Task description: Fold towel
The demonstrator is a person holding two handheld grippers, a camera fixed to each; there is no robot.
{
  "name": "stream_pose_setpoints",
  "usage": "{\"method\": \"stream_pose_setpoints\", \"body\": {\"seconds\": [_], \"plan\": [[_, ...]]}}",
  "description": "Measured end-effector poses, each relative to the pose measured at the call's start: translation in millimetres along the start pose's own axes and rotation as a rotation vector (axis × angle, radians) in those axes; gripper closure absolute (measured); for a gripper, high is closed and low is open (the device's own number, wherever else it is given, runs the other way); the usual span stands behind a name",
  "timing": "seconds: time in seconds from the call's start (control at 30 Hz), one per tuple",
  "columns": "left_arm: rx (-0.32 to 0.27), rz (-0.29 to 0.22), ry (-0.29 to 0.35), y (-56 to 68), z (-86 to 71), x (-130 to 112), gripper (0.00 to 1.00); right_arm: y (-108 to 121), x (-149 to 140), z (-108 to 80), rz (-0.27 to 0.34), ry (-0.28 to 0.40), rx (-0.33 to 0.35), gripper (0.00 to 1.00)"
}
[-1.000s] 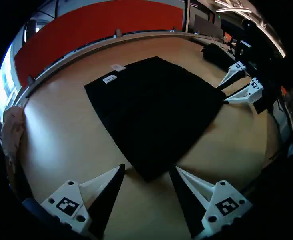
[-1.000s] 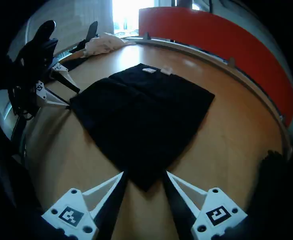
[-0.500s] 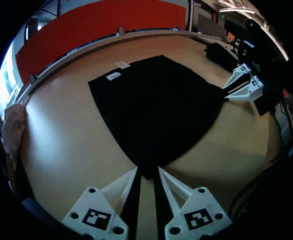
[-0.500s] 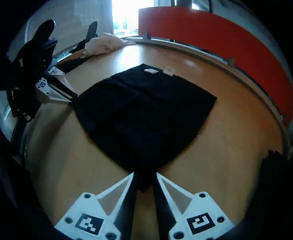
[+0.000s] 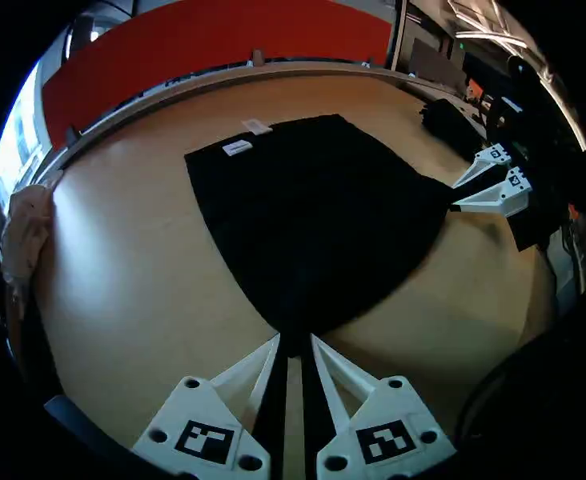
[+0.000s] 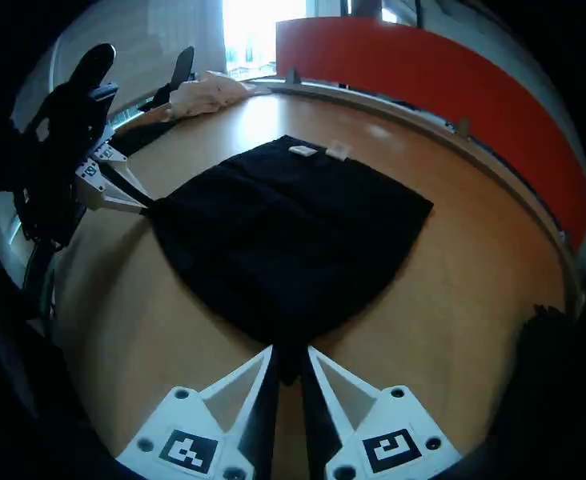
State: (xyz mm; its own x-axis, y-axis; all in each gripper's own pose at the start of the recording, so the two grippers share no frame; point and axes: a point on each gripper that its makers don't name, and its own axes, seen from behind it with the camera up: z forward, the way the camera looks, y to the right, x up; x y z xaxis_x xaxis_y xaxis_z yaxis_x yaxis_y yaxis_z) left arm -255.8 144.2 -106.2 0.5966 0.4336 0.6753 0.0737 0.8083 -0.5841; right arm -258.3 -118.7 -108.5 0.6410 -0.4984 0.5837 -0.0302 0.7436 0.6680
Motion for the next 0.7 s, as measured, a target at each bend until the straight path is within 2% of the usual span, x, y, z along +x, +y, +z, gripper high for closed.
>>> {"method": "stream_pose_setpoints", "body": {"seconds": [0.3,0.5,0.7], "plan": [[0.007,-0.032,0.025,2.6,-17.7,14,0.89,3,18,-12.8,-0.004,0.025,-0.012,0.84],[0.017,-0.046,0.044,2.4,-37.3,26,0.89,1,37,-30.0,-0.002,0.050,-0.011,0.84],[0.024,-0.055,0.065,4.3,-57.8,38,0.89,-1,58,-51.5,-0.026,0.073,-0.020,0.84]]}}
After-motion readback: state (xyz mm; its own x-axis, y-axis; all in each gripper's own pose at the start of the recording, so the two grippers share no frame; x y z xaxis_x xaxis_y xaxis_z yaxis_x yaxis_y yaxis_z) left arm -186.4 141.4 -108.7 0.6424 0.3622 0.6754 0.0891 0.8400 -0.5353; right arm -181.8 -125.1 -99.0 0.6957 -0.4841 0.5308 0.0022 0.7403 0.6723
